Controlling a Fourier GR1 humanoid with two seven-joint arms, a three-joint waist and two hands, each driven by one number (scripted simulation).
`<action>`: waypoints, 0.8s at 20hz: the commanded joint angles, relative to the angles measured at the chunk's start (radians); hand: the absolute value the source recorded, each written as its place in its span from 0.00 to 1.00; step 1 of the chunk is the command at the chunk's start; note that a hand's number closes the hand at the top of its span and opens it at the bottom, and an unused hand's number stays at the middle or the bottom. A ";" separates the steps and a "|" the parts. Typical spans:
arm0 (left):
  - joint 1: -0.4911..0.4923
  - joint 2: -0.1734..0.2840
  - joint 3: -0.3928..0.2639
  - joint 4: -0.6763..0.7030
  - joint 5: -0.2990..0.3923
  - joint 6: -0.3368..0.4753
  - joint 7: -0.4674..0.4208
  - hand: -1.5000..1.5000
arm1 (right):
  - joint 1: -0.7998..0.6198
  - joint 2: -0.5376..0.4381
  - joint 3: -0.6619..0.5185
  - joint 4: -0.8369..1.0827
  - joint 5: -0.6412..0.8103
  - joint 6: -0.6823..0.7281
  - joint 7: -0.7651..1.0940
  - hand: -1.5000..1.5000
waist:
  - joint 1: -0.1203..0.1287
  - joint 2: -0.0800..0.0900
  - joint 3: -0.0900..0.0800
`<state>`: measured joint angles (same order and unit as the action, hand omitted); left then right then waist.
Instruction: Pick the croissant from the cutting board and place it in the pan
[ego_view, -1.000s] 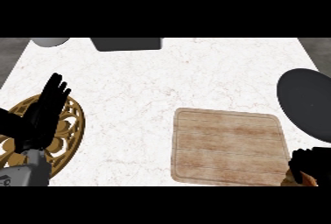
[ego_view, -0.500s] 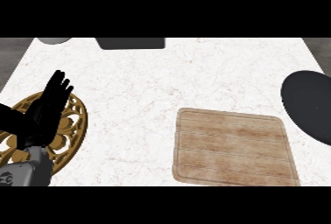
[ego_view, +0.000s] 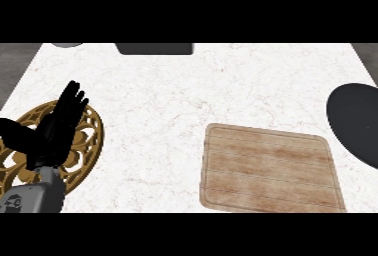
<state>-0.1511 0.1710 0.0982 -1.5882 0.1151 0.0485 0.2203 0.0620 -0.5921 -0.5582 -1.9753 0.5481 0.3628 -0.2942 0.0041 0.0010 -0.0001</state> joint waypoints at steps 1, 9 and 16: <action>-0.035 -0.010 -0.007 0.012 -0.002 0.005 0.019 0.50 | -0.113 -0.036 -0.019 0.284 0.023 -0.075 -0.097 1.00 | 0.008 0.003 0.001; -0.039 -0.039 -0.030 0.005 -0.028 0.031 0.024 0.50 | -0.349 -0.143 0.027 0.819 0.090 -0.213 -0.317 1.00 | 0.016 0.004 0.002; 0.002 0.005 0.008 -0.003 0.004 -0.029 -0.014 0.50 | -0.506 -0.126 0.104 1.205 0.143 -0.323 -0.533 1.00 | 0.032 0.009 0.003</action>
<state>-0.1676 0.1584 0.0878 -1.5856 0.1028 0.0444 0.2233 -0.3744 -0.7286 -0.4885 -0.9707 0.6571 0.1076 -0.7147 0.0298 0.0078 0.0018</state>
